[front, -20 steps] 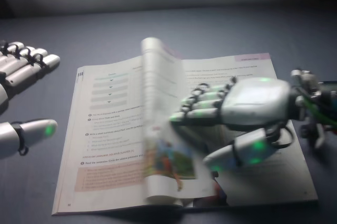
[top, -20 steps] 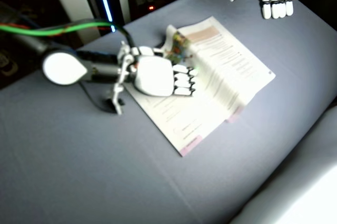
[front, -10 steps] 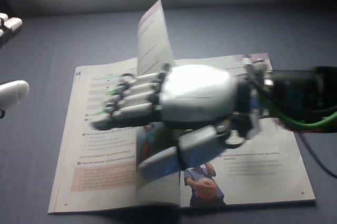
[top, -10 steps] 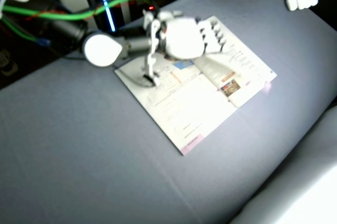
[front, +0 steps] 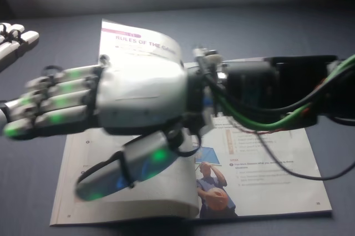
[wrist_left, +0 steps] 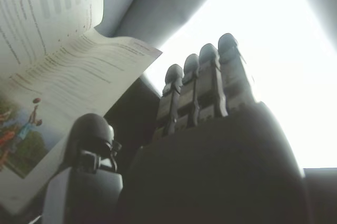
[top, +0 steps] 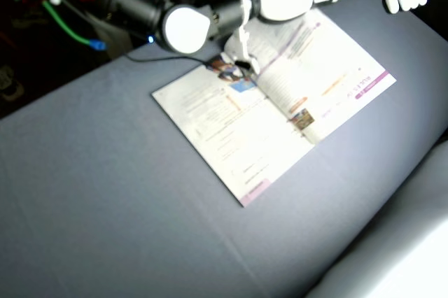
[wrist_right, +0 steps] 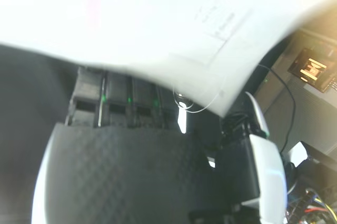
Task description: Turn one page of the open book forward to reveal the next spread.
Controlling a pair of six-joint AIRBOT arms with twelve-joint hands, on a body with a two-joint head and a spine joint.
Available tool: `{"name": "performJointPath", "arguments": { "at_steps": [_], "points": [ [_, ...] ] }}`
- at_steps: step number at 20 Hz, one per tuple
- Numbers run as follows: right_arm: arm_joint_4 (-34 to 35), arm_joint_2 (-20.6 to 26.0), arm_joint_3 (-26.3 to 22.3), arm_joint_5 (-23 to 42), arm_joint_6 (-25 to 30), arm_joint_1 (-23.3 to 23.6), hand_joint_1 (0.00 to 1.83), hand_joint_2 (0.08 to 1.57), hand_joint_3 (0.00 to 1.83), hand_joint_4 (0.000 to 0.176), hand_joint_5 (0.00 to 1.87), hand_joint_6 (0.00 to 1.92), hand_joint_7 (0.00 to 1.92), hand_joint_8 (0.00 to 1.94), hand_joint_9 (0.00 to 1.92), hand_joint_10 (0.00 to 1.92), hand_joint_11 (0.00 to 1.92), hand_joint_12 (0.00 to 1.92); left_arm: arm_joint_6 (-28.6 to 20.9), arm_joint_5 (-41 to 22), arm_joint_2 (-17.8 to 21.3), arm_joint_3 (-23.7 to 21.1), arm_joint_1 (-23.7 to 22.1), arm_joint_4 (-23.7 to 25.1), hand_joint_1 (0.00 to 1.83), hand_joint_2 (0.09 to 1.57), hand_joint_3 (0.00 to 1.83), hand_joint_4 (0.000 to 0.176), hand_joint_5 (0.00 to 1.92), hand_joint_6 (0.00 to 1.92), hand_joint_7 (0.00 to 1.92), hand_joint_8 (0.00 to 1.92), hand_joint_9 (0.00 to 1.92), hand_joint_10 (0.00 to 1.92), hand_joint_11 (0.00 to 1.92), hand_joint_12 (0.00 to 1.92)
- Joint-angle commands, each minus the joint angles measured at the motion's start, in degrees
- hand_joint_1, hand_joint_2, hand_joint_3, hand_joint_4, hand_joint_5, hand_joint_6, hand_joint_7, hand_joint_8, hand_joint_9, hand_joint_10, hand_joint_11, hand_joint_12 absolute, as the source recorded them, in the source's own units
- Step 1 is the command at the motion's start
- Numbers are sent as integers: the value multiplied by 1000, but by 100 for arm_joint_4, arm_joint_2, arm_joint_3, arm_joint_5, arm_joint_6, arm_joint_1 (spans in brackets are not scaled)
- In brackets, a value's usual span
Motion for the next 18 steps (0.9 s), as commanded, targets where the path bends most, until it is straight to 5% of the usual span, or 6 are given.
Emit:
{"name": "performJointPath", "arguments": {
  "at_steps": [1, 12, 18],
  "points": [
    [351, 16, -58, 754, 16, 96, 0, 1259, 1, 0, 172, 9, 182, 11, 152, 8, 97, 61, -9, -637, 22, 42, -52, -81, 0, 1294, 0, 5, 3, 1, 0, 0, 0, 0, 0, 0],
    [468, 1331, -642, 1019, 13, -55, 91, 1288, 2, 0, 122, 9, 103, 5, 45, 3, 17, 40, -12, -826, 69, -130, -28, -115, 0, 1289, 2, 0, 28, 4, 0, 0, 0, 0, 0, 0],
    [1738, 2263, -748, 1168, -323, -706, 9, 1298, 6, 0, 181, 0, 169, 1, 107, 5, 60, 75, -45, -1481, 221, -380, 319, -274, 0, 1325, 14, 0, 72, 14, 29, 9, 2, 0, 0, 0]
  ]
}}
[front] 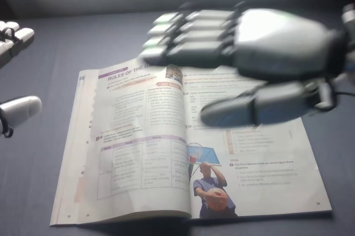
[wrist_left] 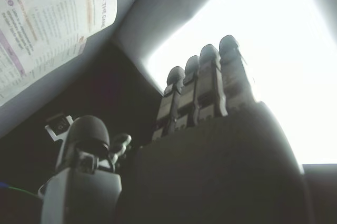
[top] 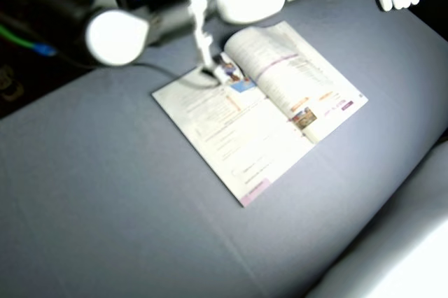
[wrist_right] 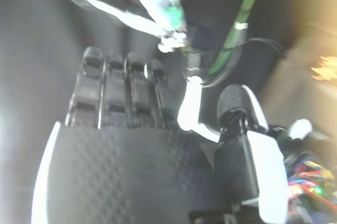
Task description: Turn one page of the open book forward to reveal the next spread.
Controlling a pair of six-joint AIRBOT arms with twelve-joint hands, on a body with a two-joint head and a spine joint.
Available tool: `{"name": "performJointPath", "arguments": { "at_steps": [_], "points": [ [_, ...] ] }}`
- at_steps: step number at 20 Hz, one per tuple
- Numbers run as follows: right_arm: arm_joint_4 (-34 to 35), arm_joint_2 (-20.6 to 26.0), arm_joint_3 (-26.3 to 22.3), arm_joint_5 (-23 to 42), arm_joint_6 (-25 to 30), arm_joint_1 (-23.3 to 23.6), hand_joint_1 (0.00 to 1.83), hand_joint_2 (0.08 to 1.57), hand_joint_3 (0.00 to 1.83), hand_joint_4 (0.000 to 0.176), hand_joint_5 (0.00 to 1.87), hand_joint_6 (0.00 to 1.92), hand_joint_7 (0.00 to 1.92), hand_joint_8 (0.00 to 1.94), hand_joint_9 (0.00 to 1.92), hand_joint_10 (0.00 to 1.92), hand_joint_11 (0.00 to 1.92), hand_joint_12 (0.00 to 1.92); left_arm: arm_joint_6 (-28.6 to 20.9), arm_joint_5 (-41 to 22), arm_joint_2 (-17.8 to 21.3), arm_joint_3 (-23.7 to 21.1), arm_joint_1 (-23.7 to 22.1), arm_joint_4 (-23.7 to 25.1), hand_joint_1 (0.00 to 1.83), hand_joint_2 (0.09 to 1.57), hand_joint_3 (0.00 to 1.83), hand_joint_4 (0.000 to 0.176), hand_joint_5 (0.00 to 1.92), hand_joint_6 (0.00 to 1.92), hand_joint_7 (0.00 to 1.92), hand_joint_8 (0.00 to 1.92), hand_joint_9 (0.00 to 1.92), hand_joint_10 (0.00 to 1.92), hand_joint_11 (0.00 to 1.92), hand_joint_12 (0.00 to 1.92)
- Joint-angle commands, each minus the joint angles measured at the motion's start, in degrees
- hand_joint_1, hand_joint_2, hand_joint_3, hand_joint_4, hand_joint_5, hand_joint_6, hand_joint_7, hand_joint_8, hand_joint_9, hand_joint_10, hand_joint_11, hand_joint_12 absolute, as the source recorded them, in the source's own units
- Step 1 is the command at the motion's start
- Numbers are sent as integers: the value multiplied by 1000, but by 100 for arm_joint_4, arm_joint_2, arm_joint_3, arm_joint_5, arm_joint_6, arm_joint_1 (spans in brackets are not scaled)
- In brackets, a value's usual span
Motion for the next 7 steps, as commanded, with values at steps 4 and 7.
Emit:
{"name": "performJointPath", "arguments": {
  "at_steps": [4, 7],
  "points": [
    [1850, 615, -141, 1047, -416, -705, 0, 1299, 8, 0, 184, 5, 181, 0, 224, 12, 0, 645, -373, -1345, -64, -2, 8, -9, 0, 1315, 6, 0, 65, 8, 31, 10, 12, 4, 9, 4],
    [3162, 1030, -354, 1800, -969, -1429, 21, 1231, 0, 0, 213, 16, 174, 16, 138, 7, 11, 343, -695, -1805, -153, -4, 1, 87, 0, 1338, 7, 0, 86, 2, 62, 0, 16, 0, 1, 0]
  ]
}}
